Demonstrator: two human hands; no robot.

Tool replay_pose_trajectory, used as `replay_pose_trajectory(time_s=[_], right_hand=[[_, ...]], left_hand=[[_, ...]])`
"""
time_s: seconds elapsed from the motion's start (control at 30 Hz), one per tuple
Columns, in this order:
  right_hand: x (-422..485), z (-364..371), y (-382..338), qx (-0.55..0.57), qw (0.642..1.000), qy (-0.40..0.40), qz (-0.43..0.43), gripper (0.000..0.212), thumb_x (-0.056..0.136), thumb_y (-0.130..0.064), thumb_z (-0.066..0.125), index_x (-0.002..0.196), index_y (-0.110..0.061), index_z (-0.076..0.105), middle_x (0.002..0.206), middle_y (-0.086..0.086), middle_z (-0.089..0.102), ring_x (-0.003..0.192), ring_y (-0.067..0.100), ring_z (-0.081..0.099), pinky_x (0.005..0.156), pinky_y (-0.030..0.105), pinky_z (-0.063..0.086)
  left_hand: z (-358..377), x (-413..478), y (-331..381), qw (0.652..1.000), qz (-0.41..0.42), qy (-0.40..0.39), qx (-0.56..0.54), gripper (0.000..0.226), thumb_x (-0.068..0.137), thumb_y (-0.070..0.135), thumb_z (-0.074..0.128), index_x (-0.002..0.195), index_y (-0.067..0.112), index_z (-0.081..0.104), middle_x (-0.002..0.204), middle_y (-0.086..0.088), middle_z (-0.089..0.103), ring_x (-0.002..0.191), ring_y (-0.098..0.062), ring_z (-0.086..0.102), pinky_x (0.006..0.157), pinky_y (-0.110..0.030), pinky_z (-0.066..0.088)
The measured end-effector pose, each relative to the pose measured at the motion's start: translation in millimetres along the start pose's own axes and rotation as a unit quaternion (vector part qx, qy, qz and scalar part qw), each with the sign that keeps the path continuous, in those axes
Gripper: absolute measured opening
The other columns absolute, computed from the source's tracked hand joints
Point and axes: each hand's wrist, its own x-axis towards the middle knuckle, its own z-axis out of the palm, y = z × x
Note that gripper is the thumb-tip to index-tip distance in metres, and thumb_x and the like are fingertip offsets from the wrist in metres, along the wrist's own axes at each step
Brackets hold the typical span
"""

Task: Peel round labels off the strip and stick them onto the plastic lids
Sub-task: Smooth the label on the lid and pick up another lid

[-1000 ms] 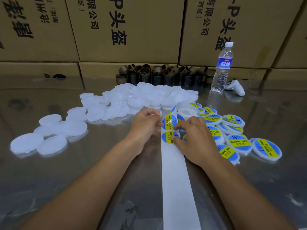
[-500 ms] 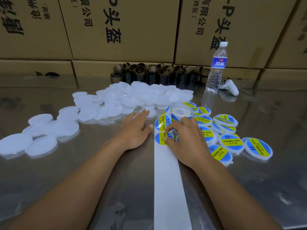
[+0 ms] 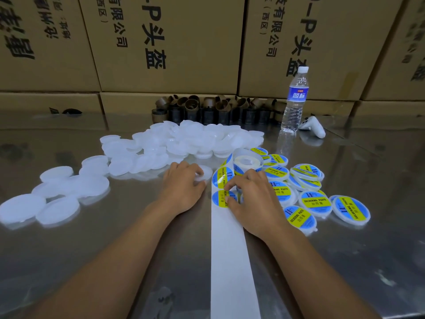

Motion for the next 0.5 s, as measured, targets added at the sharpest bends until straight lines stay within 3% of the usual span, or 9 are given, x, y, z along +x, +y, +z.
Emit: replay_pose_trajectory(time_s=[0.07,0.17,0.23,0.27,0.3,0.4,0.43,0.5], right_hand=[[0.9,0.6,0.5,-0.002,1.000,0.001,-0.002,0.017,0.088,-0.027,0.061,0.105,-0.028,0.063,0.096,-0.009,0.037,0.109,0.015,0.038,0.086,0.026,0.033],[1.7,1.2,1.4,0.001,1.000,0.001,0.001,0.017,0.087,-0.028,0.061,0.105,-0.029,0.063,0.096,-0.009,0.037,0.109,0.015,0.038,0.087,0.027,0.033],[2.2,1.3,2.3,0.004,1.000,0.002,0.001,0.017,0.087,-0.027,0.062,0.105,-0.029,0.063,0.097,-0.009,0.038,0.108,0.015,0.038,0.087,0.027,0.033],[2.5,1.4,2.6,0.006,1.000,0.001,0.000,0.017,0.088,-0.027,0.061,0.105,-0.028,0.063,0.098,-0.009,0.039,0.108,0.015,0.038,0.088,0.027,0.033],[2.8,1.5,2.7,0.009,1.000,-0.001,-0.001,0.018,0.088,-0.027,0.061,0.106,-0.028,0.063,0.099,-0.008,0.040,0.109,0.015,0.038,0.088,0.027,0.033],[4.4,1.6,1.6,0.007,1.000,-0.015,-0.010,0.022,0.091,-0.024,0.057,0.112,-0.027,0.063,0.109,-0.005,0.049,0.114,0.015,0.036,0.091,0.025,0.032],[4.8,1.6,1.3,0.005,1.000,-0.017,-0.012,0.025,0.092,-0.023,0.055,0.115,-0.026,0.062,0.111,-0.004,0.051,0.115,0.015,0.035,0.092,0.026,0.032],[4.7,1.4,1.0,0.005,1.000,-0.018,-0.014,0.029,0.092,-0.020,0.054,0.120,-0.025,0.059,0.112,-0.003,0.053,0.116,0.016,0.036,0.093,0.029,0.033]], left_hand=[[-2.7,-0.7,1.0,1.000,-0.007,0.017,-0.021,0.007,0.090,0.031,0.061,0.085,0.026,0.062,0.084,0.008,0.056,0.104,-0.022,0.044,0.077,-0.029,0.022],[-6.4,-1.9,3.1,0.999,-0.006,0.014,-0.047,0.024,0.093,0.027,0.059,0.070,0.030,0.053,0.073,0.013,0.055,0.098,-0.019,0.045,0.079,-0.029,0.025],[-13.2,-1.5,12.4,0.985,-0.036,0.034,-0.168,0.026,0.096,0.025,0.054,0.071,0.027,0.054,0.074,0.012,0.055,0.092,-0.017,0.049,0.083,-0.025,0.035],[-18.1,-1.3,18.2,0.956,-0.070,0.038,-0.283,0.024,0.098,0.023,0.052,0.075,0.022,0.057,0.076,0.009,0.057,0.089,-0.016,0.051,0.083,-0.022,0.038],[-23.7,-0.7,23.1,0.900,-0.111,0.029,-0.422,0.022,0.099,0.021,0.049,0.081,0.017,0.059,0.081,0.004,0.059,0.090,-0.018,0.053,0.084,-0.023,0.041],[-38.0,-0.5,28.1,0.624,-0.189,-0.042,-0.757,0.021,0.102,0.015,0.040,0.109,0.001,0.054,0.112,-0.014,0.061,0.107,-0.039,0.061,0.089,-0.043,0.051],[-41.0,-1.7,27.6,0.562,-0.197,-0.064,-0.801,0.026,0.102,0.015,0.038,0.117,-0.002,0.050,0.119,-0.020,0.058,0.108,-0.045,0.061,0.084,-0.048,0.053],[-44.0,-5.0,27.7,0.510,-0.194,-0.093,-0.833,0.030,0.101,0.014,0.036,0.123,-0.004,0.046,0.123,-0.026,0.056,0.102,-0.050,0.062,0.075,-0.050,0.054]])
